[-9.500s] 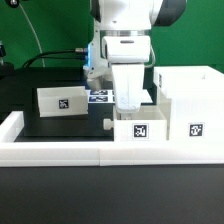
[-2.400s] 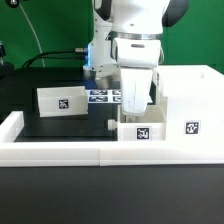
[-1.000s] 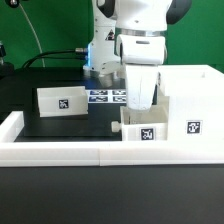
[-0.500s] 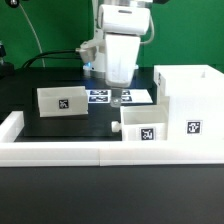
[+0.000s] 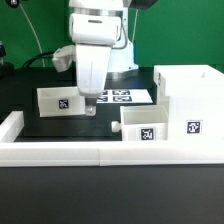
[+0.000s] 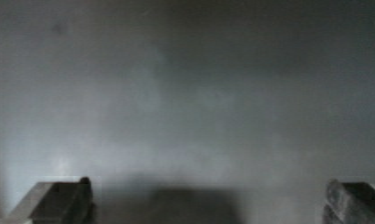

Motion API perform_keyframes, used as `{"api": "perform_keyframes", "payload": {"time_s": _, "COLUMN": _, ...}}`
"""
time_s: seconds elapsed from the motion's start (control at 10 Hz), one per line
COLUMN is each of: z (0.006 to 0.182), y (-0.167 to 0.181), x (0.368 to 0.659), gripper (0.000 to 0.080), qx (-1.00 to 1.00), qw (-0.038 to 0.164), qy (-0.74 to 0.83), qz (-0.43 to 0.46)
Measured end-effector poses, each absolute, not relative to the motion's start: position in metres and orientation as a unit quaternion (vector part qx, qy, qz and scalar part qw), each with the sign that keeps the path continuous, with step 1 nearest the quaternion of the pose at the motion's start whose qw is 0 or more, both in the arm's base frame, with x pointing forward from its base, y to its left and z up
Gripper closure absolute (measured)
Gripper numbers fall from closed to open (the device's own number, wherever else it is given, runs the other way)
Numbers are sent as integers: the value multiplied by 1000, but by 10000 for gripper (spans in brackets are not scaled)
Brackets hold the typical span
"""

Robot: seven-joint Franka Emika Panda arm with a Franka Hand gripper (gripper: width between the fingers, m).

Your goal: Assemble drawer

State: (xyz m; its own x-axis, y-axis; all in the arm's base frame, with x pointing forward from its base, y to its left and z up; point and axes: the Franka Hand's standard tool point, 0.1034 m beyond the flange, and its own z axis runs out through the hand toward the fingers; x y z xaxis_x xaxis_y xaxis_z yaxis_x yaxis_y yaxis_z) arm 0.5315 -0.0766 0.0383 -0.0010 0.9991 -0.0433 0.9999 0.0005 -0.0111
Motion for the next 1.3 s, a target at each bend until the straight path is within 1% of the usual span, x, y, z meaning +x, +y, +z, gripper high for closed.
{"api": "perform_keyframes", "payload": {"time_s": 0.1, "z": 31, "y": -81, "x": 527, "gripper": 150, "qx": 713, "qw": -7, "qy": 701, "qz": -8}}
{"api": "perform_keyframes", "payload": {"time_s": 0.2, "z": 28, "y": -80, "x": 524, "gripper": 150, "qx": 714, "qw": -16, "qy": 700, "qz": -2}}
{"api": "perform_keyframes", "payload": {"time_s": 0.3, "z": 24, "y": -82, "x": 521, "gripper": 150, "qx": 706, "qw": -31, "qy": 707, "qz": 11}}
{"api": "perform_keyframes", "payload": {"time_s": 0.5, "z": 16, "y": -69, "x": 518, "gripper": 150, "qx": 712, "qw": -47, "qy": 700, "qz": 19}}
{"api": "perform_keyframes", "payload": {"time_s": 0.7, "z": 15, "y": -47, "x": 519, "gripper": 150, "qx": 724, "qw": -50, "qy": 687, "qz": 21}}
{"api": "perform_keyframes", "payload": {"time_s": 0.9, "z": 15, "y": -33, "x": 520, "gripper": 150, "qx": 731, "qw": -54, "qy": 680, "qz": 22}}
{"api": "perform_keyframes", "payload": {"time_s": 1.3, "z": 18, "y": -21, "x": 525, "gripper": 150, "qx": 779, "qw": -52, "qy": 625, "qz": 17}}
